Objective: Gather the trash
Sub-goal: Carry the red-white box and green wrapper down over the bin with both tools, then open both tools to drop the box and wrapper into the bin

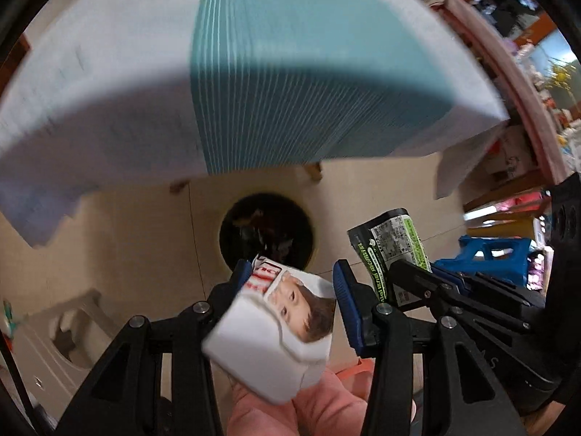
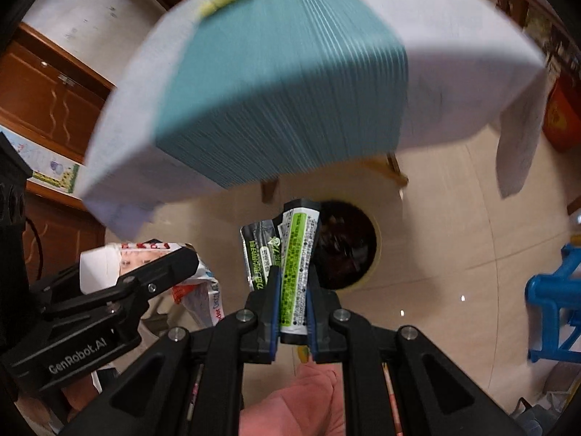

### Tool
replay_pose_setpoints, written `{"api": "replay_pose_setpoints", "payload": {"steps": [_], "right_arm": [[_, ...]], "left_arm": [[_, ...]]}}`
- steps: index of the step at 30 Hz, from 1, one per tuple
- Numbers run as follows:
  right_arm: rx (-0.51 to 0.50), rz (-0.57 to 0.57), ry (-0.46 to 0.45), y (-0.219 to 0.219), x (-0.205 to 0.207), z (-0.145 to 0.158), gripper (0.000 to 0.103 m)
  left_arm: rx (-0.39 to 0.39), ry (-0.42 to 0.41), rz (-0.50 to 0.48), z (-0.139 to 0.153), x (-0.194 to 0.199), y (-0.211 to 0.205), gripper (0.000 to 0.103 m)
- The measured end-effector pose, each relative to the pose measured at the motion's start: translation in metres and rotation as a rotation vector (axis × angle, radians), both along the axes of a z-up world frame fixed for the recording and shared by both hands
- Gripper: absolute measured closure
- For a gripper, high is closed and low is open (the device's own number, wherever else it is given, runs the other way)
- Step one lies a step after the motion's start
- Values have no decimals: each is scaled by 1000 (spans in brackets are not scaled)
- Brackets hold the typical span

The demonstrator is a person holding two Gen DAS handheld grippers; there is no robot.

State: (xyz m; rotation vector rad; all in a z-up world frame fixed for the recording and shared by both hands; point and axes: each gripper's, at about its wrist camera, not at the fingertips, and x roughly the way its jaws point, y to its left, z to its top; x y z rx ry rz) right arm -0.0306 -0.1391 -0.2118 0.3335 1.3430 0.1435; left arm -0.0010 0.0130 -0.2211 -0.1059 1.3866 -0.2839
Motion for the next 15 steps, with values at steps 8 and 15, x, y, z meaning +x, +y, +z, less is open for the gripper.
{"api": "replay_pose_setpoints", "payload": {"steps": [8, 15], "right_arm": [[12, 20, 95, -12, 29, -149, 91], [14, 41, 157, -5, 61, -253, 88]], "left_arm": [[49, 37, 78, -135, 28, -15, 61], [94, 48, 111, -218, 51, -18, 58]]}}
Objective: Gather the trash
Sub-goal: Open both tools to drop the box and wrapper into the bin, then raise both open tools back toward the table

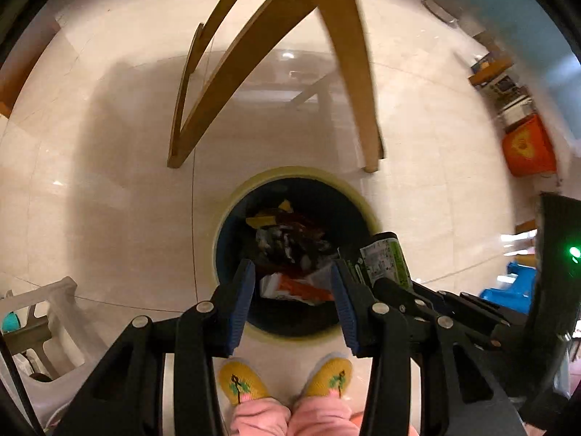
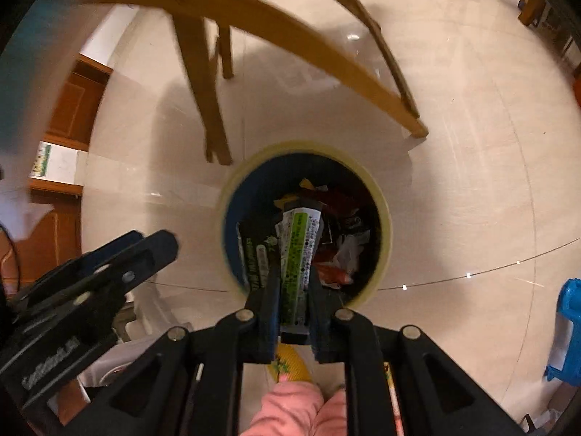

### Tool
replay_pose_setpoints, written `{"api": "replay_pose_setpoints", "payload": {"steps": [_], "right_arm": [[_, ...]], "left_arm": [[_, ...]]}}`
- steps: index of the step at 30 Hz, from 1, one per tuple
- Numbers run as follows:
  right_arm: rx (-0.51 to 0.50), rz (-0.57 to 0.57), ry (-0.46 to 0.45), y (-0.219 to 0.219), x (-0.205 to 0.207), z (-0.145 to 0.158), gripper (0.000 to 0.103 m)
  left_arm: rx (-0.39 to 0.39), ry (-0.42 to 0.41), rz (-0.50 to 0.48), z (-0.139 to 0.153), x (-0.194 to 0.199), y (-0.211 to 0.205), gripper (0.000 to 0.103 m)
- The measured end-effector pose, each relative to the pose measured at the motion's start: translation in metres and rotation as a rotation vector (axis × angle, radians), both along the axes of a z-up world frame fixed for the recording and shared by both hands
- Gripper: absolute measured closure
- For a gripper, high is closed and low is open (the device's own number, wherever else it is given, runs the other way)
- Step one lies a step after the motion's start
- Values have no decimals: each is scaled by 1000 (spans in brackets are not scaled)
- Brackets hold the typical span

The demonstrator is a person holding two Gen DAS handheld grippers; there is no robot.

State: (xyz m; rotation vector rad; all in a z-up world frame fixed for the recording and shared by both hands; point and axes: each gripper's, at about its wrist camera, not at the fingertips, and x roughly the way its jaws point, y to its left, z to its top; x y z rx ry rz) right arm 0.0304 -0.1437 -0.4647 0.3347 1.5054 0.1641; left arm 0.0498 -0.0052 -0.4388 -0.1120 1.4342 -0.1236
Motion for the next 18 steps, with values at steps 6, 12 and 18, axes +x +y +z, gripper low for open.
{"api": "replay_pose_setpoints", "payload": {"steps": [6, 12, 18], "right_arm": [[-23, 14, 35, 12, 12, -36, 45], [-25, 7, 13, 18, 6, -31, 42], [2, -20, -8, 14, 4, -11, 42]], "left_arm": [[46, 22, 87, -31, 3, 23, 2], [48, 27, 131, -29, -7, 40, 2], [34, 13, 134, -5, -19, 51, 2]]}}
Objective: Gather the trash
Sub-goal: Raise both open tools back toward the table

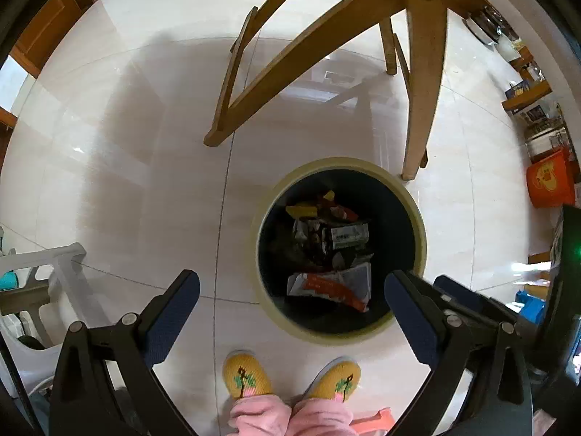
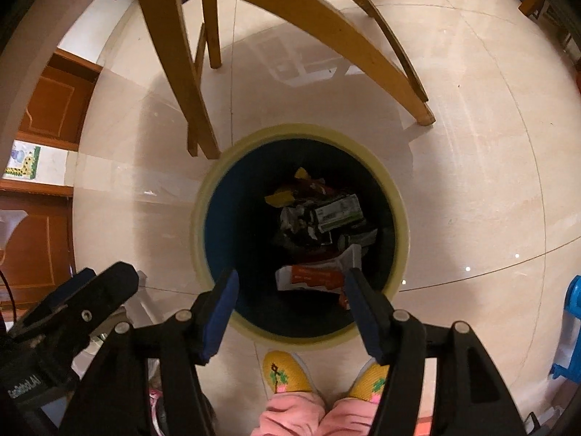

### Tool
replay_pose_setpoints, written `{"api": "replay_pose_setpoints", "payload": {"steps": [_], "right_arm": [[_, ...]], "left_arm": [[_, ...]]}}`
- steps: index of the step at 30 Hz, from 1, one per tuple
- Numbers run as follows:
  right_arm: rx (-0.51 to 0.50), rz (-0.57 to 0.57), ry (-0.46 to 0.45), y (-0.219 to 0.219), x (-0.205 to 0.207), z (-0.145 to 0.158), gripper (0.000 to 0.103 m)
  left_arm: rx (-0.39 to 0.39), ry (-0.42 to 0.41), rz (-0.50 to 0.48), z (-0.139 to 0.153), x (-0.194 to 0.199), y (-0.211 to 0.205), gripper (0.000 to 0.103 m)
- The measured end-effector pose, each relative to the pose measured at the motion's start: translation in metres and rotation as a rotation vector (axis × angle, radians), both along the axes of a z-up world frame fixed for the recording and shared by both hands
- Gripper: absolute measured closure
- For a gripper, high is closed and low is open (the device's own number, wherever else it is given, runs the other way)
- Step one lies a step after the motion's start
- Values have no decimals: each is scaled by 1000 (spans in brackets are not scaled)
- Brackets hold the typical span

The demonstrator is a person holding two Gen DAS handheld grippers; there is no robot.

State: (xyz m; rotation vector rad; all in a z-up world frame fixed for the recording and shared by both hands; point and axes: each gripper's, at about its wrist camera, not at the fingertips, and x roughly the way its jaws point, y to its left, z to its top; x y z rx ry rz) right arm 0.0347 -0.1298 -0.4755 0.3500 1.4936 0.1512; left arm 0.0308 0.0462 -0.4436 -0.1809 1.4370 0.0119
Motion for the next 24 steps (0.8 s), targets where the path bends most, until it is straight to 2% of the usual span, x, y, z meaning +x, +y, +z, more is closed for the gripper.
{"api": "replay_pose_setpoints", "payload": {"steps": [4, 8, 12, 13, 19, 24], "right_arm": [[12, -17, -25, -4, -3, 30, 42], [5, -8, -76, -6, -12, 75, 42], [1, 3, -100, -8, -26, 121, 42], [2, 3, -103, -9, -28, 130, 42], [30, 7, -167, -7, -52, 228, 42], [55, 50, -256, 1, -64, 315, 42]], "left_arm": [[4, -9, -16, 27, -14, 7, 2], [-12, -8, -38, 61, -30, 11, 2], [-20, -26, -87, 110, -50, 9, 2], [-26, -39, -98, 127, -54, 10, 2], [-63, -144, -159, 228, -67, 10, 2], [-51, -247, -218, 313, -69, 9, 2]]}}
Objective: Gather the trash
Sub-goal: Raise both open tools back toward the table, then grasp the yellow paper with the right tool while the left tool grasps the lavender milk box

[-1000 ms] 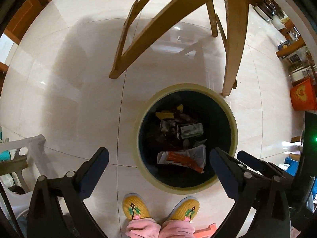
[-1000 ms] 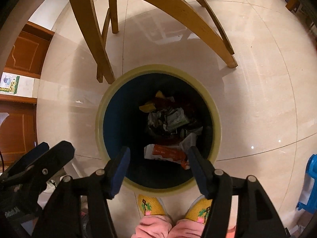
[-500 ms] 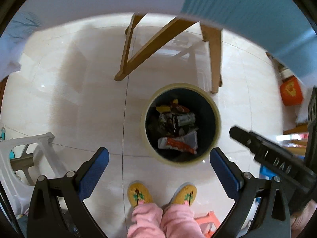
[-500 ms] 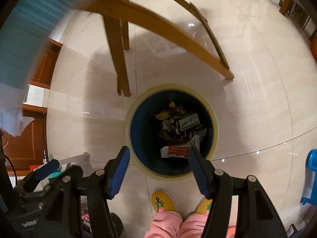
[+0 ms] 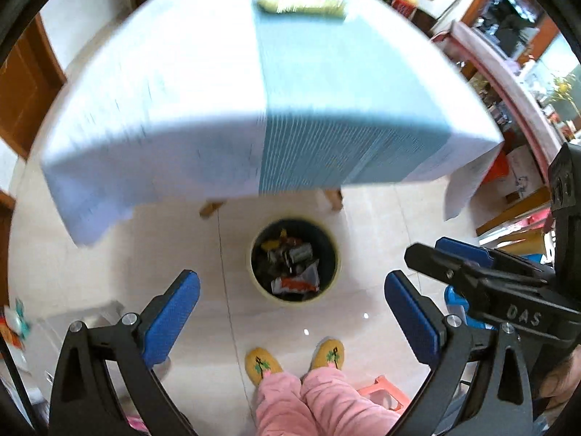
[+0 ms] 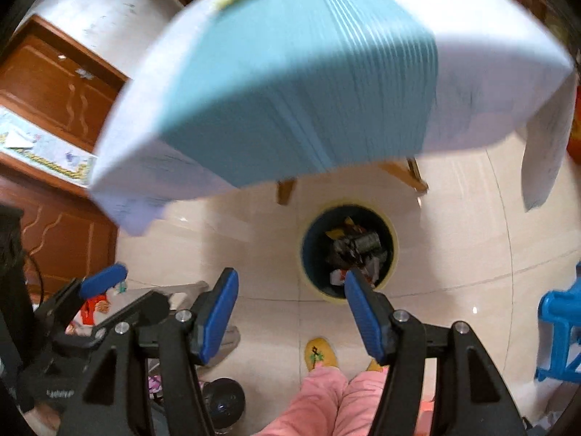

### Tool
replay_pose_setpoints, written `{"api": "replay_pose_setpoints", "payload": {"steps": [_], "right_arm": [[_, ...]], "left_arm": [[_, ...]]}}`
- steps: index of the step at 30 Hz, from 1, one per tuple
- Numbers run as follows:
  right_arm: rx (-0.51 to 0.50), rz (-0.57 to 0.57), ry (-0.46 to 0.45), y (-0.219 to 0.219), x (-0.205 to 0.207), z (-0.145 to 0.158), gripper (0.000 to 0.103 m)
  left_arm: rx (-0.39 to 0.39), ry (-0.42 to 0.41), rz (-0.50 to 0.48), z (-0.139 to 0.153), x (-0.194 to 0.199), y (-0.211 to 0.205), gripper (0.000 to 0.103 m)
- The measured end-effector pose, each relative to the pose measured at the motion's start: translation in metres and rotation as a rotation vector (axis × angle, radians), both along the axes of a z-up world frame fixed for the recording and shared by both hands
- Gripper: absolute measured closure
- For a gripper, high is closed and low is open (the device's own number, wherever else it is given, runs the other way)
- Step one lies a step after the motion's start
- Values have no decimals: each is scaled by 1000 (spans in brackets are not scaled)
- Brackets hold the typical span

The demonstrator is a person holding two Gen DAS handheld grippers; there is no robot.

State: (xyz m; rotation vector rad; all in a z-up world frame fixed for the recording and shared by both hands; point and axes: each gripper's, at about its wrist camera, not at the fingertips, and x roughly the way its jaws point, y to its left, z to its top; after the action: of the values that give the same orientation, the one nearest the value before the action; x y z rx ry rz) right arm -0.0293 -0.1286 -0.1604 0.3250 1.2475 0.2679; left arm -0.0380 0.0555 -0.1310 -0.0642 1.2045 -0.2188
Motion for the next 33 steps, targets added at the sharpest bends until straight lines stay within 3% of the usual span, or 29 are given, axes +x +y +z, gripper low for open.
{"api": "replay_pose_setpoints", "payload": {"steps": [8, 11, 18, 24, 33], "right_arm": [[-27, 52, -155, 2, -2, 114, 42], [-28, 49, -225, -5, 0, 151, 42], [-32, 69, -378, -22, 11, 214, 42], [-12, 116, -424, -29, 30, 234, 42], [64, 101, -341, -34, 82, 210, 42]], "left_arm": [[16, -109, 38, 103, 1, 2, 6], [65, -142, 46, 125, 3, -3, 19], [107, -228, 71, 180, 11, -22, 20], [145, -303, 107, 217, 25, -41, 20], [130, -306, 182, 224, 64, -31, 20]]}}
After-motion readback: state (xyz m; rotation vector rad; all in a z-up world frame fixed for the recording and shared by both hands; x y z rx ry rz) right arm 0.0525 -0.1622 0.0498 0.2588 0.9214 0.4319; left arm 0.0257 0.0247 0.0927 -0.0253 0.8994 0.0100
